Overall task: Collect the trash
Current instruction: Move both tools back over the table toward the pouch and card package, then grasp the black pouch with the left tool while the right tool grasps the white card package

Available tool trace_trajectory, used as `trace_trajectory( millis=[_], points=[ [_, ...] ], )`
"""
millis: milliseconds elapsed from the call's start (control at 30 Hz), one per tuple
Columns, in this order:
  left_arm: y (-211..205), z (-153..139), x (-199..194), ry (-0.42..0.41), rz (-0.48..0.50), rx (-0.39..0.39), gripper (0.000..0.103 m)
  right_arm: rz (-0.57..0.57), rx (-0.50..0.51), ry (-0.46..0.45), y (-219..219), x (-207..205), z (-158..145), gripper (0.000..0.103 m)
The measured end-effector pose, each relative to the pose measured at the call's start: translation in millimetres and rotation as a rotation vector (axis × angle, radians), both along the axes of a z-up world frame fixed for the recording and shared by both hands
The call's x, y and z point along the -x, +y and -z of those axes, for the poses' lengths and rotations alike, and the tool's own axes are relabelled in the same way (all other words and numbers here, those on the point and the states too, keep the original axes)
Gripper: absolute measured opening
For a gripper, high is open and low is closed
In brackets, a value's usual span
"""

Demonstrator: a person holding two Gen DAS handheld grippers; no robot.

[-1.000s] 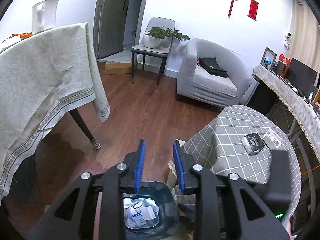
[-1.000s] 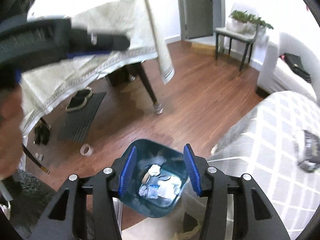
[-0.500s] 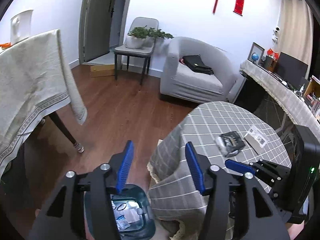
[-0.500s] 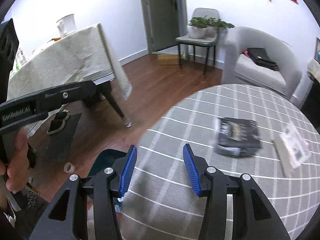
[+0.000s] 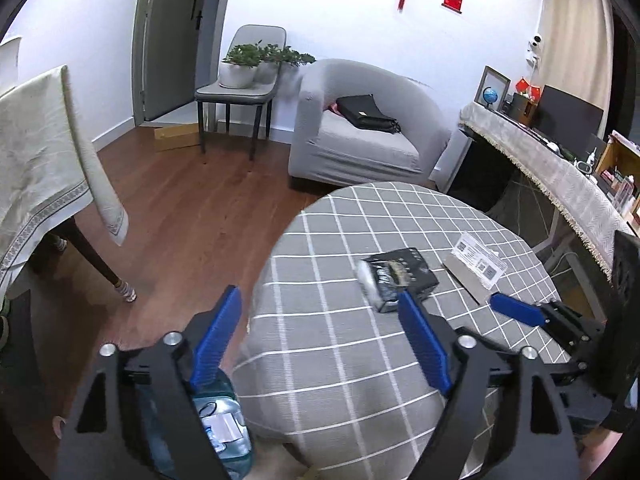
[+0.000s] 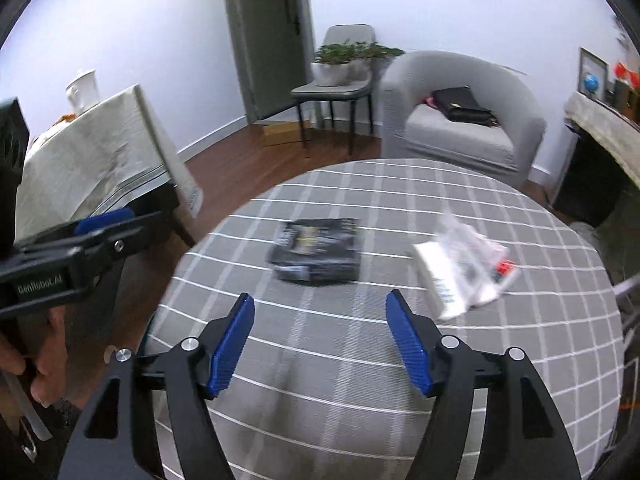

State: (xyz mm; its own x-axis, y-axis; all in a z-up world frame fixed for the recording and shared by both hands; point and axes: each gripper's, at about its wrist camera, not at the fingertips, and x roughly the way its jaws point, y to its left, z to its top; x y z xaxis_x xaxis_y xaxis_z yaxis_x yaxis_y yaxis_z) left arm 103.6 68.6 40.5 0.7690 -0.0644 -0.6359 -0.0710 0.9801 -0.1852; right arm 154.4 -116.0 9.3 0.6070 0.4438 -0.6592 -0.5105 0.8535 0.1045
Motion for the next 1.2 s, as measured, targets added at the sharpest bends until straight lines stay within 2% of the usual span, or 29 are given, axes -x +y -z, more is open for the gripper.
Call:
trace_trajectory(
  millis=[133, 200, 367, 800, 1033, 1133, 1200],
  points=[
    [-20.3, 6.2, -9.9, 0.013, 0.005, 0.01, 0.092, 0.05, -0.005, 0.004, -27.0, -5.6, -0.2, 0.076],
    [-27.7, 8.9, -14.2, 0.021, 0.006, 0.01, 0.093, 0.068, -0.002, 0.007, -39.4, -8.2, 0.6, 0.084],
    [-48.5, 17.6, -30.0, 0.055, -0.001, 0.003, 0.095, 0.091, -0.003, 0.014, -61.5, -14.5, 4.7, 0.091],
    [-75.3, 51.6, -76.0, 0.172, -0.031, 0.017, 0.095, 0.089, 0.014, 0.047, -88.4, -37.9, 12.9, 0.092],
    [-90.2, 61.6, -91.1, 0.204, -0.05, -0.036, 0.095, 0.039, 0.015, 0.055, -92.9, -41.4, 13.0, 0.092],
    [-92.6, 63.0, -95.5, 0.203, -0.079, -0.071, 0.096, 0.015, 0.025, 0.058, -92.3, -45.2, 13.1, 0.092],
    [-88.6, 63.5, -98.5, 0.205, -0.106, -0.066, 0.096, -0.003, 0.022, 0.064, -92.6, -48.3, 12.3, 0.092]
  ],
)
